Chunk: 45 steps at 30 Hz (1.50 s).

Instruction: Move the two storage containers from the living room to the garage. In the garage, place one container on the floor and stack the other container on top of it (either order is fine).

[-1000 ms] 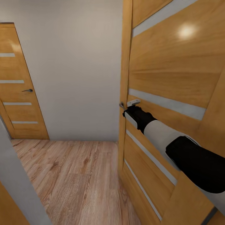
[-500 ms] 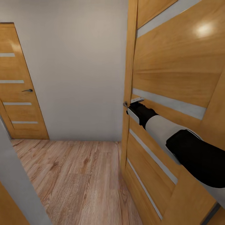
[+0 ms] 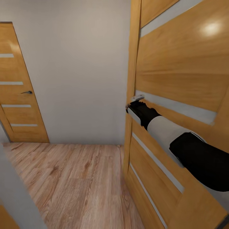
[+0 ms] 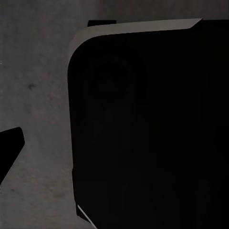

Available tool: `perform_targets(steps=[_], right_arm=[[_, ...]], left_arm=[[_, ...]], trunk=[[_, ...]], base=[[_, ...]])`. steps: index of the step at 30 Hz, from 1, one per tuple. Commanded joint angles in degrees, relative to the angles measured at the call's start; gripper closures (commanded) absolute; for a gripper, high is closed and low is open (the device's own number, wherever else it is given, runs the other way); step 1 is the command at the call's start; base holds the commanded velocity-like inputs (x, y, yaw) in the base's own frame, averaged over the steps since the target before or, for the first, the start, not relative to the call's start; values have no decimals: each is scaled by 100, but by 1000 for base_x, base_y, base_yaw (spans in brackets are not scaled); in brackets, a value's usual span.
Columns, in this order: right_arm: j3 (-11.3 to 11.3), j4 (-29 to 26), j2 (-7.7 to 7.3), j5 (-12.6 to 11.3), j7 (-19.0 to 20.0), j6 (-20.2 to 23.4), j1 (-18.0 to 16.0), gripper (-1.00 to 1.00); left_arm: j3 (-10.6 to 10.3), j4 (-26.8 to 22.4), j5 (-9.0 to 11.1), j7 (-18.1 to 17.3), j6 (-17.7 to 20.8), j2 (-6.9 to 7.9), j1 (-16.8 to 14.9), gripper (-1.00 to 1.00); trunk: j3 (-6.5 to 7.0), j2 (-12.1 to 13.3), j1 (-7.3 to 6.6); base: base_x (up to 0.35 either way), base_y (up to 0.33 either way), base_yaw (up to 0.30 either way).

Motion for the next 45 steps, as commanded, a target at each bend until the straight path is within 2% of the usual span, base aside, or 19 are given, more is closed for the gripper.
perform_targets(steps=[1,8,21,30,45], right_arm=[[42,-31,0,-58,-41,25,-7,-100],[50,-84,0,-61,-34,34,-7,-100],[53,-23,0,-4,-60,47,-4,-100],[75,297,0,10,-313,30,-7,-100],[78,322,0,27,-347,21,-7,-100]], left_arm=[[0,-1,-7,-3,-3,1,-2,-100],[0,-1,-5,0,-3,2,-2,-100],[4,-1,-4,1,-3,2,-2,-100],[11,-1,-4,1,-3,2,-2,-100],[13,-1,-4,1,-3,2,-2,-100]], trunk=[[-7,-3,3],[-7,-3,3],[-7,-3,3],[-7,-3,3],[-7,-3,3]], base=[[295,0,0],[194,0,0],[7,0,0],[0,0,0],[0,0,0]])
